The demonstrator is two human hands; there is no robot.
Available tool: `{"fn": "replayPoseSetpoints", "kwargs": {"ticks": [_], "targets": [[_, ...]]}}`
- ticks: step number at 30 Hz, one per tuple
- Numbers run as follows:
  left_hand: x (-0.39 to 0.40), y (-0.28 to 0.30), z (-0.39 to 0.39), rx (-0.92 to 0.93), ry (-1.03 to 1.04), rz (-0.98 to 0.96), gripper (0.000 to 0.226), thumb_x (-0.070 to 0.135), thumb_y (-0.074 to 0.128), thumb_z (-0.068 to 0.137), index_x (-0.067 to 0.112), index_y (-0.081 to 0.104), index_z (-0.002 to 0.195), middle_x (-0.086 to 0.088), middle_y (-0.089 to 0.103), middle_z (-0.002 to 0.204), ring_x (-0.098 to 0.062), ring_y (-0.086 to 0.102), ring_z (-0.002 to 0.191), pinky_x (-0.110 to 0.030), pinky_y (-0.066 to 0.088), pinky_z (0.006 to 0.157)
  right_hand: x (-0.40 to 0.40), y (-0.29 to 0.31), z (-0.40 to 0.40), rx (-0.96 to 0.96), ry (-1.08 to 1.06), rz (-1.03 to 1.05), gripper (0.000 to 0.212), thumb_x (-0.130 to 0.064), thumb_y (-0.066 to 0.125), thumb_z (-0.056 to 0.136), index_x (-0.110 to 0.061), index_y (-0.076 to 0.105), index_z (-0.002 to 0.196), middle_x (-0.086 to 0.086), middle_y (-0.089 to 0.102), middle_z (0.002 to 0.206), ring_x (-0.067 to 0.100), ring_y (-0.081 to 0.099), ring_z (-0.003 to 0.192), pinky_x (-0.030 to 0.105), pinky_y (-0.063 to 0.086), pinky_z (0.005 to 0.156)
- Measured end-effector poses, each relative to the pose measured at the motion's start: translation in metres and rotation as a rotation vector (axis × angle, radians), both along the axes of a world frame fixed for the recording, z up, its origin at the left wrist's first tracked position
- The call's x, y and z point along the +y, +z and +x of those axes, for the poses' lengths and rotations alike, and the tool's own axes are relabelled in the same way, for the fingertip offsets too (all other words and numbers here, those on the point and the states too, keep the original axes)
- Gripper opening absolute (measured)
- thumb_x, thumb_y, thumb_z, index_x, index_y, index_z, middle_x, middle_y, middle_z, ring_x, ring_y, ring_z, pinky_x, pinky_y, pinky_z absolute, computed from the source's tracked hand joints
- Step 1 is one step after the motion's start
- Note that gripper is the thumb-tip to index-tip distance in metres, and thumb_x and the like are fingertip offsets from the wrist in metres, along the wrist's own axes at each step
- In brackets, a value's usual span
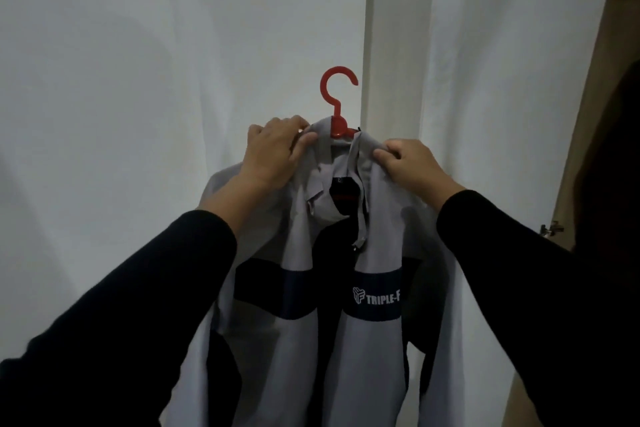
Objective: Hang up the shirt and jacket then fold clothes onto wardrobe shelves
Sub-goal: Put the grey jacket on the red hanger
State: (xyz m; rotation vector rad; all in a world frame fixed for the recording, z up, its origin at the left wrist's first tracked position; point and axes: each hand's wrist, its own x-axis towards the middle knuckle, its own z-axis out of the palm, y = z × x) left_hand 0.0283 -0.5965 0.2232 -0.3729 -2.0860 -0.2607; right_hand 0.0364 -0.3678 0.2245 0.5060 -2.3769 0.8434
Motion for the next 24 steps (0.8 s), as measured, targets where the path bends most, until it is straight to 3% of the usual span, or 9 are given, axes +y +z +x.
{"fn": "replayPoseSetpoints", "kwargs": {"ticks": [2, 7, 11, 14, 17, 20, 24], "targets": [[-0.008, -0.015, -0.001, 0.071, 0.043, 0.001, 0.041, 0.051, 0.038, 0.094, 0.018, 0.051, 0.115, -0.006, 0.053, 0.113, -0.023, 0.048, 0.103, -0.038, 0.033, 0.090, 0.000, 0.001, -0.004, 0.020, -0.062, -0.011, 0.041, -0.028, 0.049, 0.096, -0.021, 0.039, 0.057, -0.003, 0.045, 0.060, 0.010, 0.041, 0.057, 0.027, 0.032, 0.056], [-0.026, -0.073, 0.001, 0.170, 0.168, 0.028, 0.047, 0.050, 0.051, 0.076, 0.013, 0.043, 0.104, -0.010, 0.052, 0.097, -0.026, 0.044, 0.088, -0.039, 0.038, 0.075, 0.006, 0.003, -0.011, 0.001, -0.084, -0.100, 0.033, -0.031, 0.048, 0.097, -0.018, 0.050, 0.067, -0.002, 0.050, 0.064, 0.017, 0.048, 0.065, 0.029, 0.038, 0.065], [-0.028, -0.084, -0.008, 0.033, 0.284, 0.126, 0.037, 0.022, 0.067, 0.072, 0.006, 0.050, 0.100, -0.017, 0.058, 0.091, -0.034, 0.056, 0.079, -0.040, 0.044, 0.069, 0.008, 0.004, -0.015, 0.005, -0.061, -0.135, 0.034, -0.031, 0.049, 0.096, -0.017, 0.050, 0.066, -0.001, 0.049, 0.063, 0.018, 0.046, 0.064, 0.029, 0.036, 0.064], [-0.031, -0.070, -0.013, 0.063, 0.279, 0.148, 0.013, 0.000, 0.057, 0.075, -0.001, 0.059, 0.089, -0.023, 0.060, 0.077, -0.037, 0.059, 0.065, -0.039, 0.048, 0.059, 0.010, 0.003, -0.017, -0.009, -0.025, -0.168, 0.030, -0.030, 0.050, 0.096, -0.013, 0.054, 0.072, 0.000, 0.050, 0.064, 0.017, 0.046, 0.063, 0.029, 0.036, 0.061], [-0.032, -0.051, -0.015, 0.084, 0.210, 0.226, 0.017, -0.005, 0.050, 0.081, -0.006, 0.061, 0.094, -0.028, 0.059, 0.089, -0.041, 0.058, 0.080, -0.040, 0.045, 0.068, 0.016, -0.001, -0.018, -0.025, -0.009, -0.149, 0.033, -0.027, 0.050, 0.097, -0.015, 0.048, 0.066, 0.000, 0.048, 0.063, 0.015, 0.044, 0.060, 0.026, 0.035, 0.056], [-0.031, -0.030, -0.013, 0.104, 0.203, 0.375, 0.020, 0.004, 0.043, 0.091, -0.002, 0.059, 0.102, -0.024, 0.056, 0.103, -0.038, 0.054, 0.091, -0.030, 0.034, 0.072, 0.021, -0.008, -0.018, -0.030, -0.006, -0.059, 0.038, -0.022, 0.049, 0.097, -0.021, 0.041, 0.060, -0.001, 0.045, 0.061, 0.013, 0.042, 0.059, 0.022, 0.033, 0.053], [-0.033, -0.008, -0.017, 0.031, 0.213, 0.549, 0.027, 0.012, 0.038, 0.097, 0.004, 0.057, 0.113, -0.020, 0.052, 0.117, -0.035, 0.055, 0.096, -0.026, 0.035, 0.076, 0.023, -0.017, -0.020, -0.061, 0.034, 0.010, 0.038, -0.020, 0.050, 0.097, -0.024, 0.042, 0.060, -0.003, 0.045, 0.060, 0.011, 0.042, 0.058, 0.021, 0.033, 0.054]]}}
